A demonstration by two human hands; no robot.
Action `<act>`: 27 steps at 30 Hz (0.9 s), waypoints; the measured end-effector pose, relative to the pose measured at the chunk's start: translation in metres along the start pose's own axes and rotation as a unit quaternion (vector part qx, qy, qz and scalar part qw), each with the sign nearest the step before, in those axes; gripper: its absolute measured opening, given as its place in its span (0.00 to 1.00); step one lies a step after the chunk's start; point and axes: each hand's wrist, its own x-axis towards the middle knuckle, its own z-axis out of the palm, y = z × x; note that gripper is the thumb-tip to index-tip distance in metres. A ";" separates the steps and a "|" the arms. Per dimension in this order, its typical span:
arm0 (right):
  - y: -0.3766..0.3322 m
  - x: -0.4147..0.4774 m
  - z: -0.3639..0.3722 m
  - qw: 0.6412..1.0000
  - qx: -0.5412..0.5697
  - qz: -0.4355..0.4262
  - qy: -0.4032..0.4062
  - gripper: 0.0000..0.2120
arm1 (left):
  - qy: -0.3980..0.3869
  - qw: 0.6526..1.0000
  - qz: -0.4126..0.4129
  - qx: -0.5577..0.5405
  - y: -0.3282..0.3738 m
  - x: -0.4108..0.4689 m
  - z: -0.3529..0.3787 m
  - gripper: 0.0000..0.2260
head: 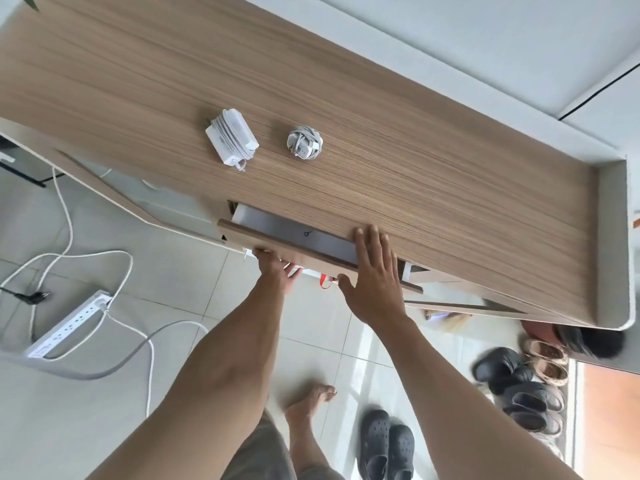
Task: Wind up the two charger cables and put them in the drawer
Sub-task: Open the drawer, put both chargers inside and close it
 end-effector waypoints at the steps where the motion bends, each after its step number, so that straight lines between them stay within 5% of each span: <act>1: -0.003 -0.004 0.006 1.000 0.008 0.010 0.008 0.40 | 0.014 1.000 0.004 0.016 0.003 -0.003 -0.002 0.27; 5: -0.014 -0.022 0.023 0.995 0.021 0.058 0.085 0.27 | 0.064 0.993 0.092 0.041 0.027 -0.020 -0.014 0.20; 8: -0.017 -0.029 0.026 0.989 0.044 0.089 0.111 0.18 | 0.123 0.944 0.270 0.145 0.046 -0.045 -0.021 0.20; 9: -0.018 -0.031 0.025 0.987 0.058 0.095 0.115 0.16 | 0.161 0.897 0.355 0.206 0.049 -0.057 -0.025 0.19; 11: -0.018 -0.029 0.022 0.984 0.070 0.101 0.127 0.14 | 0.185 0.746 0.532 0.355 0.054 -0.079 -0.031 0.21; 13: -0.019 -0.027 0.015 0.984 0.074 0.110 0.121 0.13 | 0.111 0.596 0.611 0.508 0.054 -0.091 -0.034 0.20; 17: -0.021 -0.028 0.007 0.987 0.053 0.123 0.092 0.12 | -0.007 0.414 0.553 0.722 0.045 -0.102 -0.043 0.15; 23: -0.020 -0.044 0.012 0.990 0.024 0.129 0.053 0.14 | 0.035 0.273 0.534 0.800 0.046 -0.126 -0.051 0.10; 27: -0.024 -0.065 0.021 0.992 0.014 0.120 0.048 0.13 | -0.001 0.292 0.495 0.818 0.046 -0.138 -0.061 0.08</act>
